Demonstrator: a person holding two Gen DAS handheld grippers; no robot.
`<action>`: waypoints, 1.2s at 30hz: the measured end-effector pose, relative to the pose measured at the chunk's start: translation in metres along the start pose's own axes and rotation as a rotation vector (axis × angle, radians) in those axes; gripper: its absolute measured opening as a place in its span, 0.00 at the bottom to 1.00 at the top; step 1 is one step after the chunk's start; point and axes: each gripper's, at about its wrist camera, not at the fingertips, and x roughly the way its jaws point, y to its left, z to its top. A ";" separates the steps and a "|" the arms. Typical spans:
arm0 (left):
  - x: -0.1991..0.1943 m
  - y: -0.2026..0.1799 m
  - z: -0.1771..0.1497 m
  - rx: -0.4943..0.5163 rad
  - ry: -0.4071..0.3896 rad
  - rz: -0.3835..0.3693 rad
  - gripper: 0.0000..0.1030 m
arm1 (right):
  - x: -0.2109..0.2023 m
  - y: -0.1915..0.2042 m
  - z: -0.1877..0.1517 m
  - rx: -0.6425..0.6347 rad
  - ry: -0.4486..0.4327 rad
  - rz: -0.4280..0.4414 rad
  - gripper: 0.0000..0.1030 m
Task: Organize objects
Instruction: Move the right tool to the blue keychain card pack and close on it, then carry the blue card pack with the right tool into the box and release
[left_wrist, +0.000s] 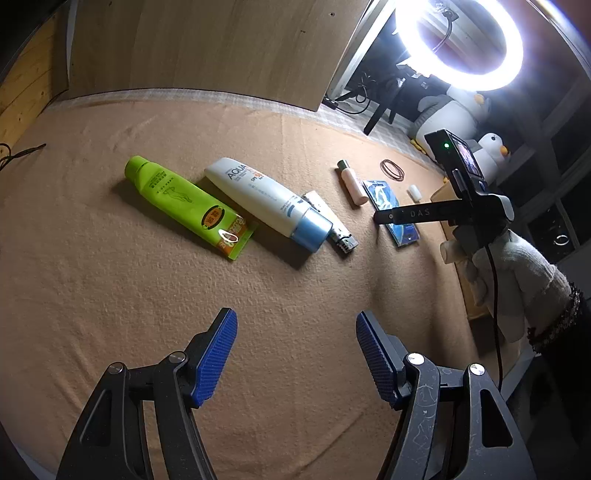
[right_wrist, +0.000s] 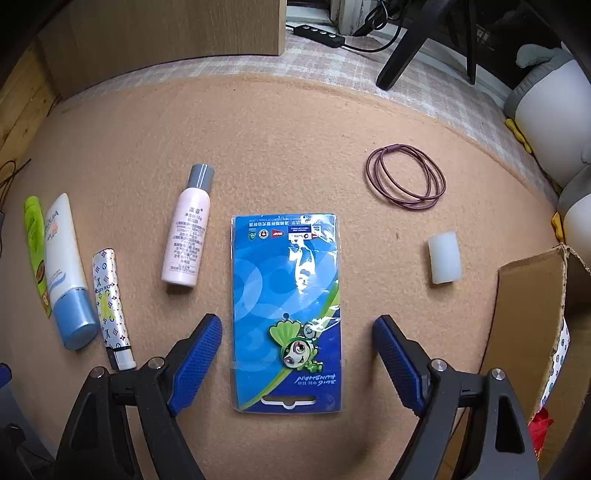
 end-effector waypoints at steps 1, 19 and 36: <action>0.000 0.000 0.000 -0.002 0.000 0.000 0.68 | -0.001 0.000 -0.001 -0.002 -0.001 0.002 0.77; 0.006 -0.011 -0.004 0.012 0.008 -0.005 0.68 | -0.026 -0.014 -0.033 -0.001 -0.043 0.022 0.51; 0.013 -0.030 -0.002 0.046 0.028 -0.028 0.68 | -0.074 -0.023 -0.051 0.056 -0.163 0.044 0.50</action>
